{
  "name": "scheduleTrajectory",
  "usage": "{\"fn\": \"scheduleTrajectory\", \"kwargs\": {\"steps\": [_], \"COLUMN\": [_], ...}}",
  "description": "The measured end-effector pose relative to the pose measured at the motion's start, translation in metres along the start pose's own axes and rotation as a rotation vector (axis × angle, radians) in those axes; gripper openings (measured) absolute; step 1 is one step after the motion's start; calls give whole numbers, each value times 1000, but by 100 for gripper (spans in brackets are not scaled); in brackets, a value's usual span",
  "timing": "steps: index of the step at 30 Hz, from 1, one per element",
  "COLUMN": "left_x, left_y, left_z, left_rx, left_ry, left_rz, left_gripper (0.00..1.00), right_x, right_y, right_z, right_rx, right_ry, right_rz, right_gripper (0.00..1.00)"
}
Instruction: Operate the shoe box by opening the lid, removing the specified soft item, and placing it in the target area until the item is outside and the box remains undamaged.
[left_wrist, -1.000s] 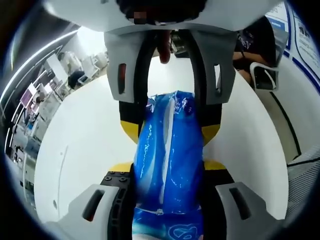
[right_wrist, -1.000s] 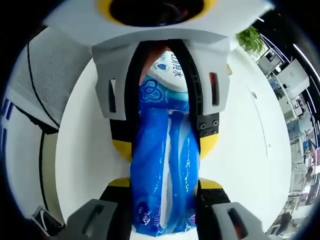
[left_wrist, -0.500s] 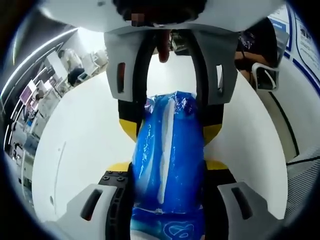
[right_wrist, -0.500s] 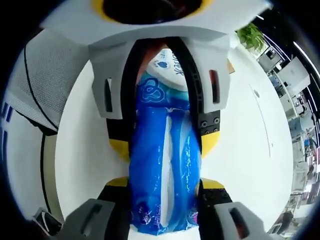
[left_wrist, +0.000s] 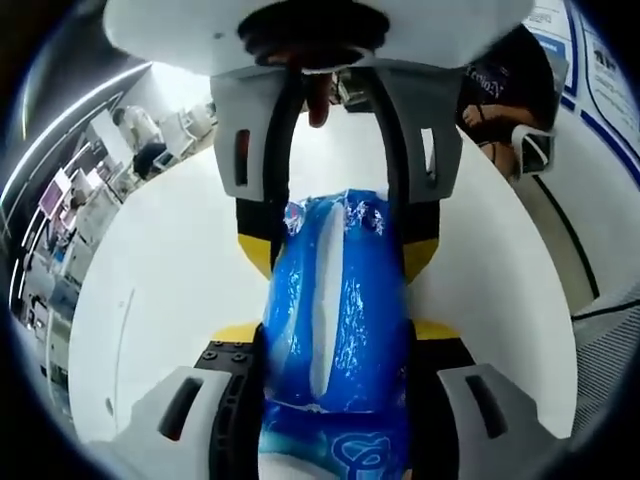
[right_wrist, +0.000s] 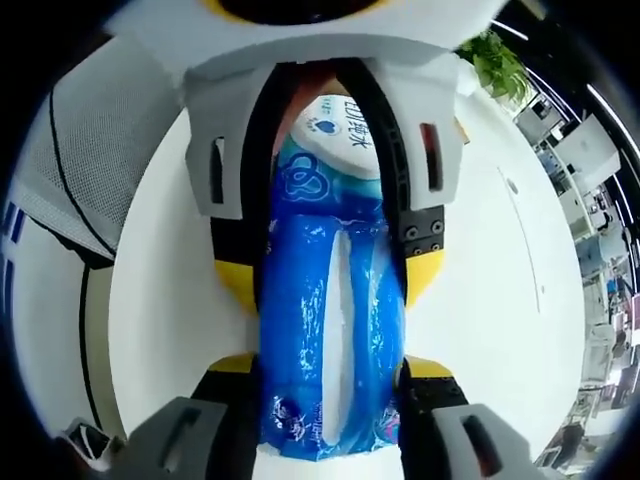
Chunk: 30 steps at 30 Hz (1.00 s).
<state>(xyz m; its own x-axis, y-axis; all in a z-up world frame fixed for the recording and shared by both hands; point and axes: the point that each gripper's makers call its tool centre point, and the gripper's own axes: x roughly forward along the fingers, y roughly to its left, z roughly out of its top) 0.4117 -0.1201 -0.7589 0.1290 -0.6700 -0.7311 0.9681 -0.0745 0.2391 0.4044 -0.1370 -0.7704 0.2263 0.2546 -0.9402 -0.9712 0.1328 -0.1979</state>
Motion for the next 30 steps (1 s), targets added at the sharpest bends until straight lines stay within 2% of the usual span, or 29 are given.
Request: {"fn": "scheduleTrajectory", "kwargs": {"steps": [11,13,19,22,23,25,30], "left_x": [-20,-26,-47,-59,-65,-74,-91], "left_y": [4,2,9,12,12,13,15], "left_z": [-4,-6,-9,-10,-11,-13,-23], "left_rx": [-1,6,13,11,20,30,25], "left_ry": [-9,-18,-42,-55,-61,-67,-73], "left_rz": [18,7,30,39,43,48,53], "left_gripper": [57,58,60,60,60,60,60], "right_x": [-13,-16,-24,-29,-31,-36,-48], "right_y": [-5,-4,5,3,1,-1,0], "right_z": [3,3,6,9,13,14,14], "right_rx": [13,31,62,158,214,275,343], "right_ry": [-4,-3,-10,-45,-88,-118,-150], "right_rz": [-32,-37,-37,-78,-90,-112,-146], "right_gripper": [53,53,54,54,54,54,54]}}
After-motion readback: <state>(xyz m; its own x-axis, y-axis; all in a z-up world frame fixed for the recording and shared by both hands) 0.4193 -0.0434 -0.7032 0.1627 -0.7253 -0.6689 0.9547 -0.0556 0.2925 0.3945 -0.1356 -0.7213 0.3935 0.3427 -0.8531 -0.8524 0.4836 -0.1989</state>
